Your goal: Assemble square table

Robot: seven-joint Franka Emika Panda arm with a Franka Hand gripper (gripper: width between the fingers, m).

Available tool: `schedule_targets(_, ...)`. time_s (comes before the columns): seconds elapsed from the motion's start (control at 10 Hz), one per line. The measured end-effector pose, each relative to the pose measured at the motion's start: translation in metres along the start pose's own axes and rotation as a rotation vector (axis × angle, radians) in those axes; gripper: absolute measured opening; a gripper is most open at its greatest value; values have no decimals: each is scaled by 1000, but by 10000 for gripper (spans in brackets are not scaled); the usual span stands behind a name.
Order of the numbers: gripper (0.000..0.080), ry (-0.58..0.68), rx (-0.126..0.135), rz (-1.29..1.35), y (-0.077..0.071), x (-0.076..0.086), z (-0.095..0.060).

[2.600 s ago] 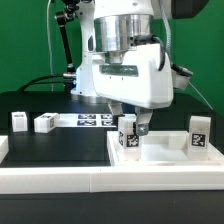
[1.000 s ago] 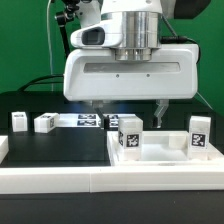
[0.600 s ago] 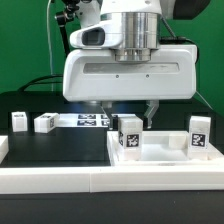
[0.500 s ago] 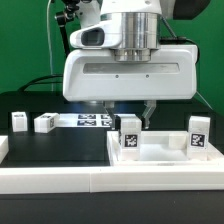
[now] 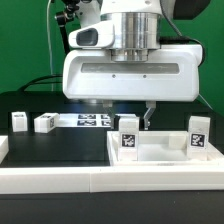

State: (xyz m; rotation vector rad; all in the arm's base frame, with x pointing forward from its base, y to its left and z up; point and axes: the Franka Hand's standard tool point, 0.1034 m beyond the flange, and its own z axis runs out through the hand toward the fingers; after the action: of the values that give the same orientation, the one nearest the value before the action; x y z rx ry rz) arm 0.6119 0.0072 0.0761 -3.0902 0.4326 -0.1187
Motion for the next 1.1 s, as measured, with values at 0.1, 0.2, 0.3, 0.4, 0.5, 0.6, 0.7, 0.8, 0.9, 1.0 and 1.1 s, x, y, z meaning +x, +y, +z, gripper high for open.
schedule_targets(0.1,290,11,5,106,0,0,0)
schedule_targets(0.2,290,14,9,183,1,0,0)
schedule_targets(0.3,290,18,20,314,0,0,0)
schedule_targets(0.4,290,28,38,474,1,-1,0)
schedule_targets(0.5,290,25,49,585,1,-1,0)
schedule_targets(0.6,290,22,49,710,-1,-1,0)
schedule_targets(0.7,290,22,48,832,-3,-2,0)
schedule_targets(0.8,290,22,46,871,-3,-2,-1)
schedule_targets(0.9,290,16,55,970,-2,-1,-1)
schedule_targets(1.0,290,8,64,1069,-2,-1,-1)
schedule_targets(1.1,290,4,67,1179,-4,-1,-2)
